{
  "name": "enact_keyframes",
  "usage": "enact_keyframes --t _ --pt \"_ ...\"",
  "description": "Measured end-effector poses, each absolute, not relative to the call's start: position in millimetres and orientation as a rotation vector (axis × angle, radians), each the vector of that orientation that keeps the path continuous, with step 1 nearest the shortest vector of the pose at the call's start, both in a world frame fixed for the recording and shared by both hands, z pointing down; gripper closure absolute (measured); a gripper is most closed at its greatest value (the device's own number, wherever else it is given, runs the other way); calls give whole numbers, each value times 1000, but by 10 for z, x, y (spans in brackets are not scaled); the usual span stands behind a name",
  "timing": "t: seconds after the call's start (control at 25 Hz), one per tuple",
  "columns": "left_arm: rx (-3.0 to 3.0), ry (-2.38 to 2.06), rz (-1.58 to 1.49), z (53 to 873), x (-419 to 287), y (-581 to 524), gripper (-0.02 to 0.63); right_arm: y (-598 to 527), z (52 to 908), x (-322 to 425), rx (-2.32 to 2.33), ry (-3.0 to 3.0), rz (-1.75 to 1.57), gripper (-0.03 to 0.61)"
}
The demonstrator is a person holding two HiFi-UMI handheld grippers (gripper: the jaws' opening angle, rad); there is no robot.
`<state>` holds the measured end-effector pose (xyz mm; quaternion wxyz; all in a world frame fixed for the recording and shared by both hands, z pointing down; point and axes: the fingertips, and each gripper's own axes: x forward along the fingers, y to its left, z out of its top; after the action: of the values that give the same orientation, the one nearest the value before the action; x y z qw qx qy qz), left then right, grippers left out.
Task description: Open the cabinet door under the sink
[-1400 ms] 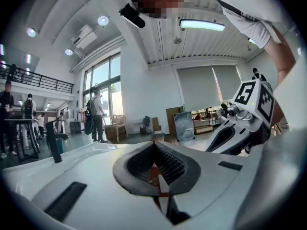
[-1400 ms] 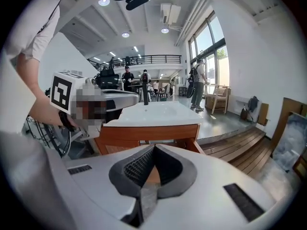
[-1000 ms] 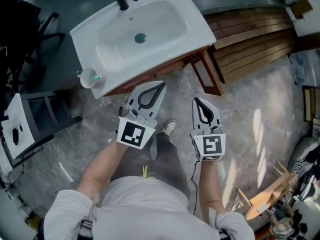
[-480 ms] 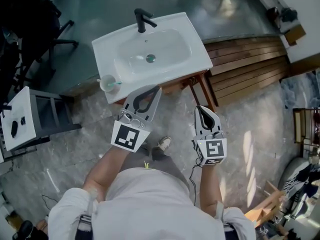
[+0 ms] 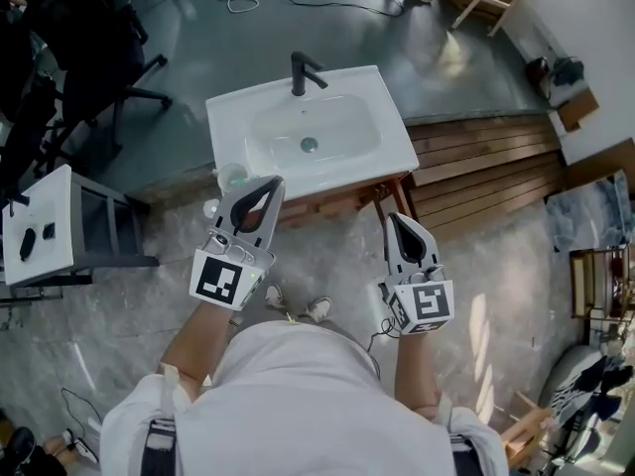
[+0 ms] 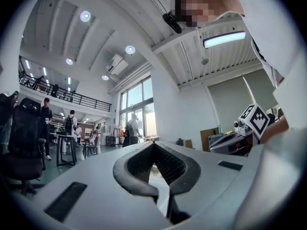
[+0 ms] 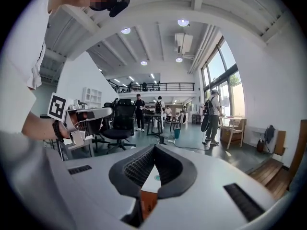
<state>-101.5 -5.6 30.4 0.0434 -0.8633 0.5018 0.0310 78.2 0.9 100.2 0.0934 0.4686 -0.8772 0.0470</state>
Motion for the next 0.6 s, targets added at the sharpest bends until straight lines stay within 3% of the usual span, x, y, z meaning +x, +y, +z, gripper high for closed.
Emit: enact_keyframes --t 0.6 --pt "-2527 1650 73 30 -1444 156 607 81 411 967 1474 -2689 67 545"
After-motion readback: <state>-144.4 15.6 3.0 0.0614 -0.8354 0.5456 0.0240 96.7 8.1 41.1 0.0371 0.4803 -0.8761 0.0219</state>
